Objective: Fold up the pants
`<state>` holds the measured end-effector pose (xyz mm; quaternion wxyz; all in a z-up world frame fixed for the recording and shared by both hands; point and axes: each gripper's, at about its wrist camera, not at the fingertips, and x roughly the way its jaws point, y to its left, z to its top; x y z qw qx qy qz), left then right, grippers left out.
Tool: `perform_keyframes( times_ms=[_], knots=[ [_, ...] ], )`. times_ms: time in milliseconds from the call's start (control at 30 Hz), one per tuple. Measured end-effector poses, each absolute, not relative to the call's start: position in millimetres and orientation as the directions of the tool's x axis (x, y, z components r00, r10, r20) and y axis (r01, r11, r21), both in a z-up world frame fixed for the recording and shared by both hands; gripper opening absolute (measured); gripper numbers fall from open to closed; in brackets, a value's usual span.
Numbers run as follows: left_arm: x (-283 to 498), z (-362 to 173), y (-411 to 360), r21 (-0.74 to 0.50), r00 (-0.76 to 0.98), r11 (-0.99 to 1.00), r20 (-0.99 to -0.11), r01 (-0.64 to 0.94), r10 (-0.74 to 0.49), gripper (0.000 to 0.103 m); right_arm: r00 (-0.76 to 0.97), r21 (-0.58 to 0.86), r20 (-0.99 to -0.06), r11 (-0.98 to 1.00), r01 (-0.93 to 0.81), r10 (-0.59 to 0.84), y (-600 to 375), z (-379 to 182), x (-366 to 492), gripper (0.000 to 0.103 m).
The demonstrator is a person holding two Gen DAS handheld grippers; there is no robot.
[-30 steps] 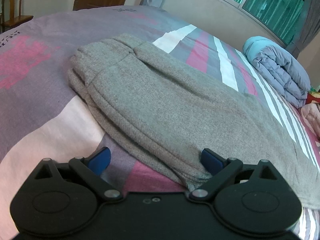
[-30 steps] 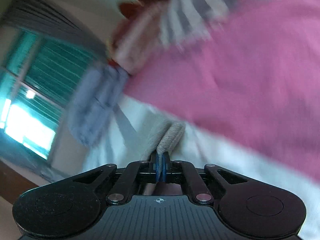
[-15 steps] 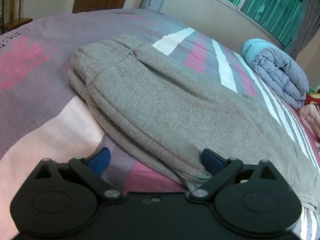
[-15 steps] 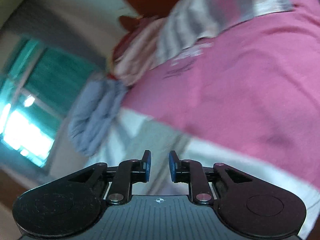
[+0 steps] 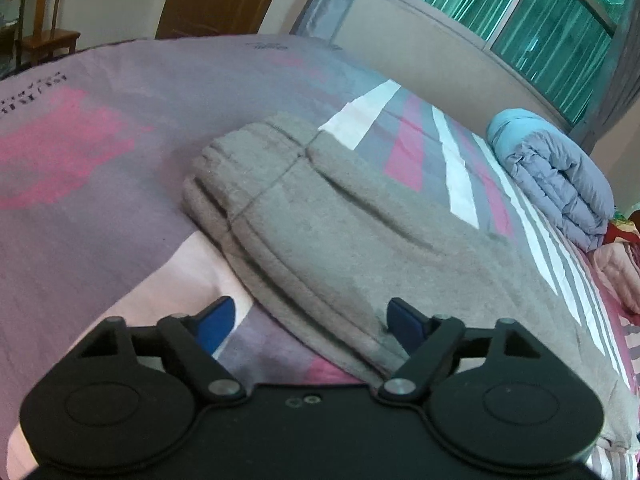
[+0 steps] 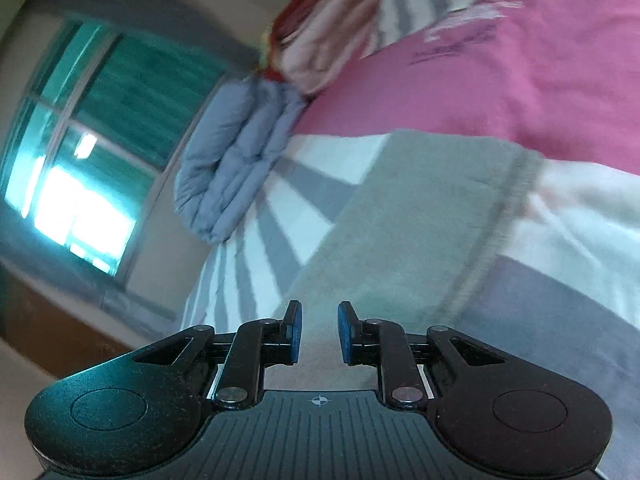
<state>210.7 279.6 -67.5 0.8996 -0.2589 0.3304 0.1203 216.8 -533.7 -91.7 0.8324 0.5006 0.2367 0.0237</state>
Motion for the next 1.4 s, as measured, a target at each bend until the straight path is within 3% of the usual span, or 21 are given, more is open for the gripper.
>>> perform_keyframes(
  times_ms=[33,100,167,433,467,500,567,667,700,733,800,833,900,1167,1267,1333,1400],
  knots=[
    [213,-69,281,-0.388,0.748,0.835,-0.662,-0.391,0.043,0.074,0.897,0.854,-0.365,0.474,0.216,0.25,-542,-94,212,0.021],
    [218,-73,278,-0.366,0.731,0.843,-0.681,-0.394,0.046,0.076,0.911,0.862,-0.364,0.441,0.251,0.192,-556,-99,201,0.038],
    [221,-76,274,-0.351,0.729,0.853,-0.683,-0.386,0.049,0.082,0.916,0.859,-0.376,0.424,0.286,0.144,-570,-102,195,0.045],
    [226,-82,271,-0.341,0.73,0.862,-0.682,-0.375,0.048,0.088,0.89,0.844,-0.437,0.402,0.354,0.134,-590,-110,211,0.044],
    [225,-82,271,-0.342,0.731,0.862,-0.681,-0.374,0.047,0.088,0.883,0.836,-0.45,0.413,0.362,0.137,-591,-109,217,0.034],
    [225,-82,271,-0.342,0.731,0.863,-0.681,-0.372,0.046,0.088,0.867,0.815,-0.476,0.442,0.374,0.145,-592,-108,225,0.003],
    [226,-82,271,-0.343,0.732,0.863,-0.68,-0.37,0.043,0.088,0.855,0.797,-0.491,0.482,0.364,0.165,-592,-99,232,0.004],
    [224,-83,271,-0.342,0.735,0.866,-0.677,-0.364,0.041,0.088,0.971,0.828,-0.172,0.558,0.052,0.164,-583,-47,204,0.003],
    [224,-83,271,-0.343,0.736,0.865,-0.676,-0.366,0.043,0.088,0.982,0.806,-0.106,0.591,-0.009,0.158,-580,-41,194,0.003],
    [224,-83,271,-0.343,0.736,0.865,-0.676,-0.367,0.044,0.088,0.975,0.779,-0.17,0.626,0.044,0.143,-579,-48,197,0.003],
    [225,-83,271,-0.342,0.733,0.865,-0.679,-0.367,0.042,0.088,0.891,0.815,-0.411,0.515,0.266,0.19,-593,-99,217,0.004],
    [225,-82,272,-0.343,0.733,0.865,-0.68,-0.366,0.041,0.088,0.882,0.828,-0.432,0.471,0.305,0.188,-598,-114,215,0.004],
    [226,-82,272,-0.34,0.73,0.867,-0.682,-0.363,0.038,0.088,0.901,0.848,-0.4,0.441,0.295,0.167,-601,-125,205,0.004],
    [227,-82,273,-0.342,0.727,0.868,-0.686,-0.359,0.03,0.088,0.892,0.837,-0.423,0.446,0.317,0.159,-598,-128,207,0.004],
    [227,-83,273,-0.34,0.729,0.87,-0.684,-0.356,0.03,0.088,0.899,0.765,-0.41,0.596,0.246,0.155,-584,-97,208,0.004],
    [227,-83,273,-0.341,0.728,0.87,-0.685,-0.358,0.031,0.088,0.921,0.779,-0.349,0.6,0.181,0.175,-584,-79,214,0.004],
    [228,-83,273,-0.34,0.726,0.869,-0.687,-0.359,0.031,0.089,0.964,0.767,-0.195,0.641,0.033,0.183,-581,-48,207,0.003]
  ],
)
